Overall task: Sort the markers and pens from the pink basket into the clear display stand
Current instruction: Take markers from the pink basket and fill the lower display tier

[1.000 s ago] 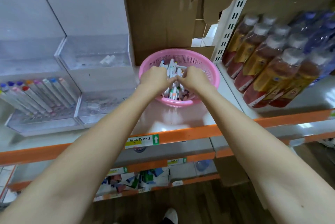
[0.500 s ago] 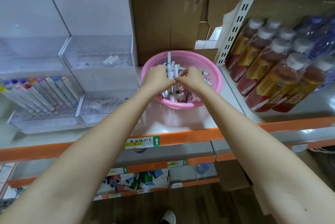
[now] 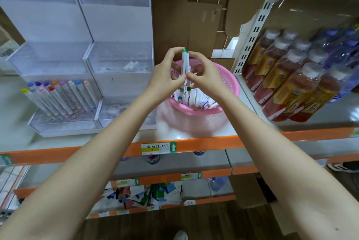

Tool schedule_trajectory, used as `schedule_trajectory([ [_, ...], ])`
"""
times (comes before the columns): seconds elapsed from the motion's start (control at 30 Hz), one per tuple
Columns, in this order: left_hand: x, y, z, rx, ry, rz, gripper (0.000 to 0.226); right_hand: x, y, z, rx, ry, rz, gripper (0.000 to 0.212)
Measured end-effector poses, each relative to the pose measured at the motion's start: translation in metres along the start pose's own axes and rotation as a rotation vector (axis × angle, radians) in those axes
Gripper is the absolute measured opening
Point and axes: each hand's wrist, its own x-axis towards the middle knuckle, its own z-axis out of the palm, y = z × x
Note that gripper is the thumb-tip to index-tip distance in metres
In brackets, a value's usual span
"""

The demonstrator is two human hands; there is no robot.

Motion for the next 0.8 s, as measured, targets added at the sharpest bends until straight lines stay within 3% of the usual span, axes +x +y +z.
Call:
schedule_trajectory([
  [0.33,-0.041,0.016,-0.071,0.061,0.046,-0.013,0.061,-0.015,-0.046,0.042,0.002,-0.010,-0.154,0.062],
  [0.5,-0.064,-0.001,-0.115,0.105,0.054,-0.073,0.057,-0.021,-0.068,0.086,0.069,-0.048,-0.189,0.055],
  [0.8,-0.088,-0.042,-0.191,0.168,0.201,-0.114,0.056,-0.017,-0.097,0.170,-0.019,-0.049,-0.255,0.058],
])
